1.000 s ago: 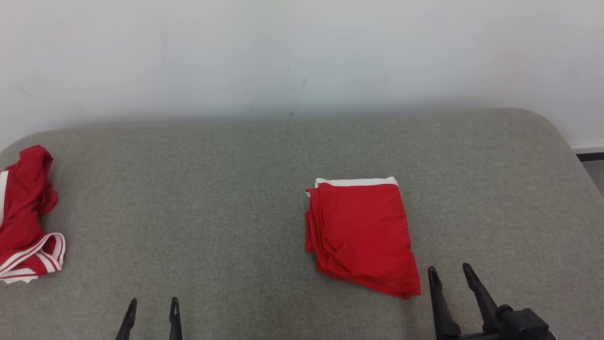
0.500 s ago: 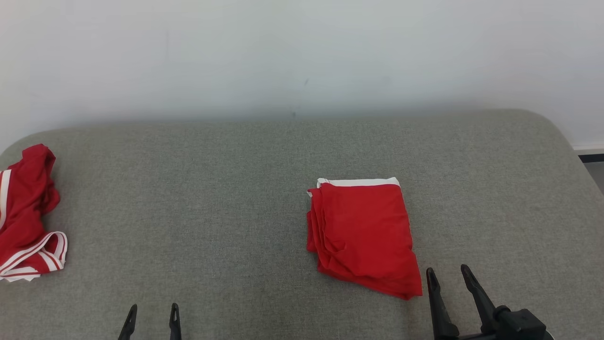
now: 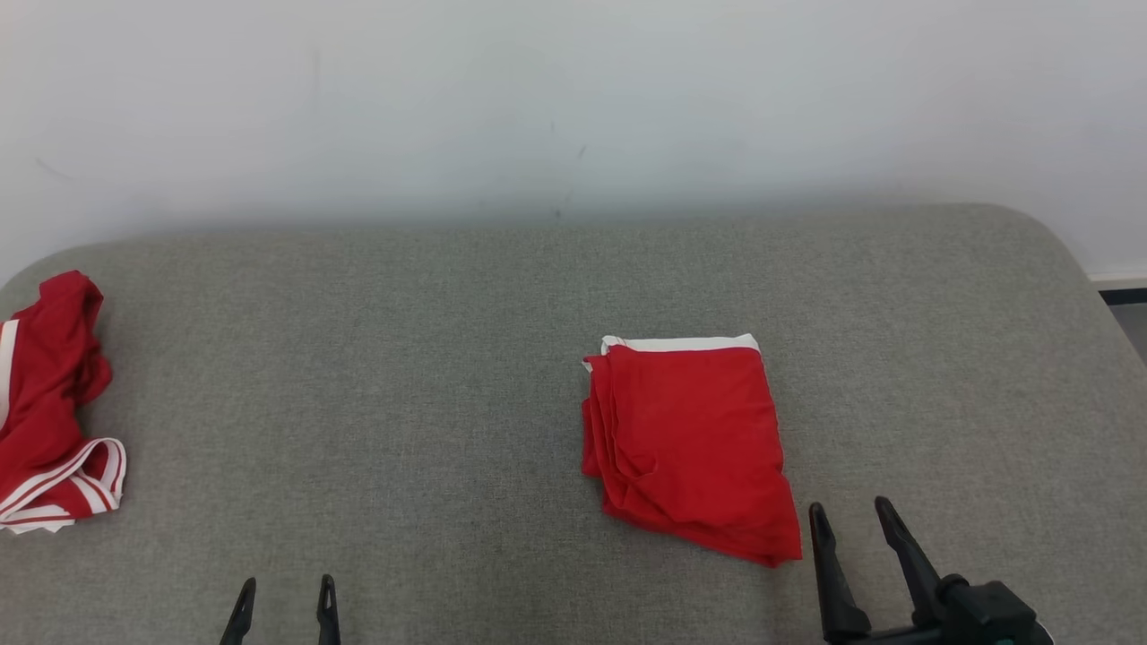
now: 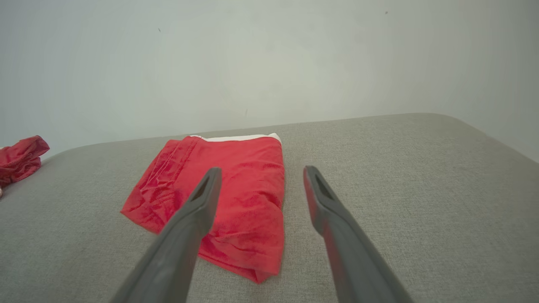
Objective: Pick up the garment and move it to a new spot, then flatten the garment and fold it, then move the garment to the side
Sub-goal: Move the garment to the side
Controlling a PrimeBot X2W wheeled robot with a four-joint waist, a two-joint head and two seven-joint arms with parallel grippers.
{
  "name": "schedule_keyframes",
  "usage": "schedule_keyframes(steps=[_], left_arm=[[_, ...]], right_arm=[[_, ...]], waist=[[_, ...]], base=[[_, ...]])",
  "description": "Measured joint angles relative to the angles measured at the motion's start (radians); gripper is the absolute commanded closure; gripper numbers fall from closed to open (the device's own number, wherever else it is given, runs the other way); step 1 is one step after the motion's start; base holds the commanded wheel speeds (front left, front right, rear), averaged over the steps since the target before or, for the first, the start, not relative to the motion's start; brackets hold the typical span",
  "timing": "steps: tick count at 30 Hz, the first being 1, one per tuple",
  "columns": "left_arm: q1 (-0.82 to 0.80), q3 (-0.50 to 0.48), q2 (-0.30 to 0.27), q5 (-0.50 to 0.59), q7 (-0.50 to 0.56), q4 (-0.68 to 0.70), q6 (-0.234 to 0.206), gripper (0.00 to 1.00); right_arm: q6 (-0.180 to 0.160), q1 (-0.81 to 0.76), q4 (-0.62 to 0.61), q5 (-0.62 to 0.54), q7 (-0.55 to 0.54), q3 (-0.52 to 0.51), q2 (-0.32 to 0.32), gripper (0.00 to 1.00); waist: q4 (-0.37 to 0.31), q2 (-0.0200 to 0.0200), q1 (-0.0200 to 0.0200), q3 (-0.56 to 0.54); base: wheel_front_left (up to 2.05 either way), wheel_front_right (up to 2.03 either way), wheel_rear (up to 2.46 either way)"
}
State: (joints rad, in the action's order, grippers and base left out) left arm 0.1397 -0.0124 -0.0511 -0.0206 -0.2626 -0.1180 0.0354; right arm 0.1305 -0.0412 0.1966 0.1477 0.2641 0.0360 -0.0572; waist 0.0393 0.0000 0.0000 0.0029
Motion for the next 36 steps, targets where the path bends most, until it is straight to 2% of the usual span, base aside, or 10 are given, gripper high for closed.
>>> schedule_keyframes(steps=[6, 9, 13, 24, 36], left_arm=[[0.000, -0.008, 0.000, -0.007, 0.000, 0.002, 0.000, 0.00], [-0.002, -0.006, 0.000, -0.007, 0.000, 0.003, 0.001, 0.00], [-0.020, 0.001, 0.000, -0.007, 0.000, 0.003, 0.008, 0.00], [-0.051, 0.015, 0.000, -0.007, 0.000, -0.004, 0.024, 0.00], [-0.085, 0.023, 0.000, -0.007, 0.000, -0.010, 0.025, 0.00]], right_arm=[[0.000, 0.118, 0.008, 0.000, 0.000, 0.057, -0.036, 0.00], [0.000, 0.204, 0.064, -0.001, 0.000, 0.073, -0.064, 0.00], [0.000, 0.317, 0.213, 0.001, 0.000, 0.089, -0.096, 0.00], [0.000, 0.541, 0.658, 0.082, 0.000, 0.122, -0.114, 0.00], [0.000, 0.696, 0.966, 0.176, -0.004, 0.190, -0.074, 0.00]], waist=[[-0.009, 0.0000, 0.0000, 0.010], [-0.010, 0.0000, 0.0000, 0.020], [-0.002, 0.0000, 0.0001, 0.034], [0.043, 0.0001, 0.0001, 0.079], [0.061, 0.0001, 0.0001, 0.131]], base=[[0.00, 0.00, 0.00], [0.00, 0.00, 0.00], [0.00, 0.00, 0.00], [0.00, 0.00, 0.00], [0.00, 0.00, 0.00]])
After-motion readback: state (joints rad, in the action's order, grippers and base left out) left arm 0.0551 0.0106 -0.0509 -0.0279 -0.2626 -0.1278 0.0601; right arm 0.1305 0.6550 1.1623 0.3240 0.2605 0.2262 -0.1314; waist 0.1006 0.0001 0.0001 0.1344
